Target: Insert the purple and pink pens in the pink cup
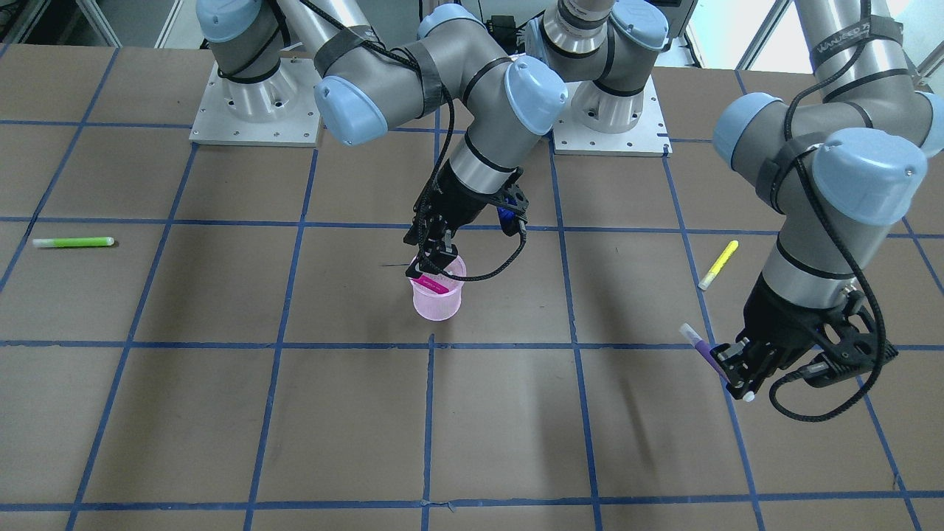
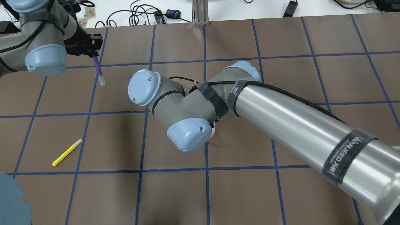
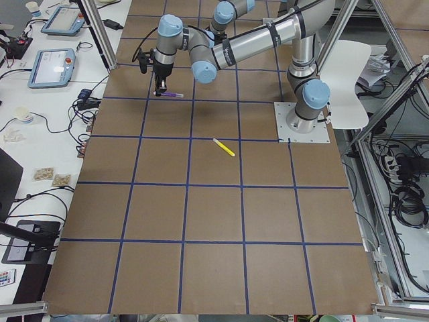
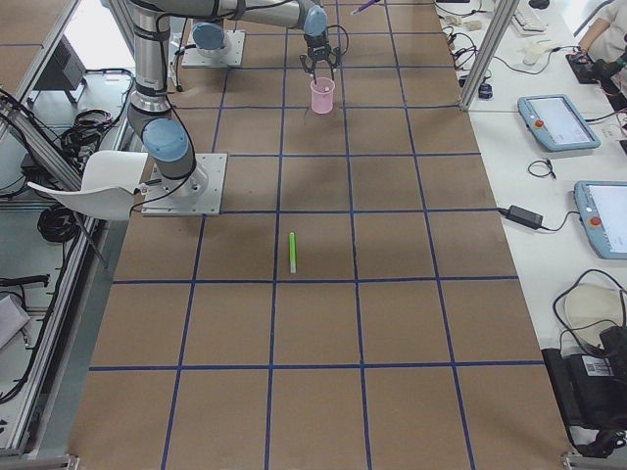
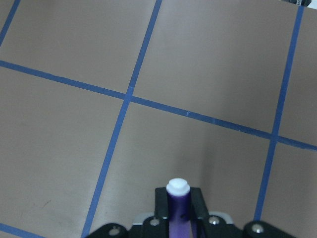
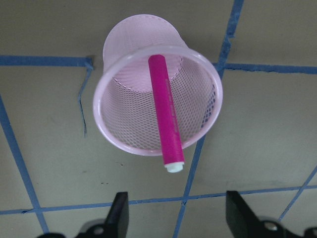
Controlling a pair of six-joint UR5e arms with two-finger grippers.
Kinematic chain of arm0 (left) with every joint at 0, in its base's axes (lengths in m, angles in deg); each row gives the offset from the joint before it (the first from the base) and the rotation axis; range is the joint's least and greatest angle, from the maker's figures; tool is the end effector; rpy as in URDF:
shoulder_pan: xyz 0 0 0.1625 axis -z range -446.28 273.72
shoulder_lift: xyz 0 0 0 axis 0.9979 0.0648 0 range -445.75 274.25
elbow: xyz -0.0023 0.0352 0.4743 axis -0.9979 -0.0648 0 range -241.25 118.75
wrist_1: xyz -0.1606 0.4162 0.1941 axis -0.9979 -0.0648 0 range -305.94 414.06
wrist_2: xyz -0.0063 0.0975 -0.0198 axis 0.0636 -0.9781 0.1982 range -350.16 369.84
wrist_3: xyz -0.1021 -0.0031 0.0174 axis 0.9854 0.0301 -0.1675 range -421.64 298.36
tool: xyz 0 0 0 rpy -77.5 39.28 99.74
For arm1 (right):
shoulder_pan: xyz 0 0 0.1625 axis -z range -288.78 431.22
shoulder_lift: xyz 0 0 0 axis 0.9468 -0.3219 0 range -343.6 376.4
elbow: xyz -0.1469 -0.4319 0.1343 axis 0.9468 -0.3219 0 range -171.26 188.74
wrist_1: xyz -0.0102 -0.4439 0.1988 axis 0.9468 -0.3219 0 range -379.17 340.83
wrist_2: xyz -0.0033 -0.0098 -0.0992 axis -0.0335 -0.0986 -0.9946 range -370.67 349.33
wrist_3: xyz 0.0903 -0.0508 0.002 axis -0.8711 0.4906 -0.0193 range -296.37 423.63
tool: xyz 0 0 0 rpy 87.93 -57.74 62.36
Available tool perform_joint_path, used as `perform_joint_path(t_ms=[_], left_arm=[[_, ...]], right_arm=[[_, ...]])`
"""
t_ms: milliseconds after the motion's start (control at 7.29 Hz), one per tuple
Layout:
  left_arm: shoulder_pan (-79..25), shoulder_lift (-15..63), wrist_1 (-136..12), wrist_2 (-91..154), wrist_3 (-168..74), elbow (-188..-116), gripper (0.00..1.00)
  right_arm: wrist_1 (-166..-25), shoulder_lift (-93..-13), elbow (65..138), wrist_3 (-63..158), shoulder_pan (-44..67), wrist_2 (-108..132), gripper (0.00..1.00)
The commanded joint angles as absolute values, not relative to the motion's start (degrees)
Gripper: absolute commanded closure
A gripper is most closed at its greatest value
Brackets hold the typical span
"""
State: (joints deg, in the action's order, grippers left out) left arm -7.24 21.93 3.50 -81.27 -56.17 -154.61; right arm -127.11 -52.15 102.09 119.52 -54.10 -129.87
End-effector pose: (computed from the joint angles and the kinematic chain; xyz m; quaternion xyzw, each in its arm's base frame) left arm 0.0058 -0.7204 0.3808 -0.1425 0.9768 -0.1592 0.0172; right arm 0.4645 -0.5127 0.3072 0.7008 -0.6650 -0.1019 0.2373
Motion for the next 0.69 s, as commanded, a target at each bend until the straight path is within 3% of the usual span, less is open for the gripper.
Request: perform_joint_path(t_ms=[0, 548], left_arm=[[-6.13, 21.04, 3.35, -81.48, -53.48, -155.11, 1.0], [8.15, 18.05, 3.35, -85.42, -36.75, -156.25, 1.0]], right_arm=[[-127.1, -58.17, 101.82, 123.11, -46.96, -122.52, 0.0], [-120.79, -71.81, 101.82, 124.2, -23.66, -110.08, 0.0]])
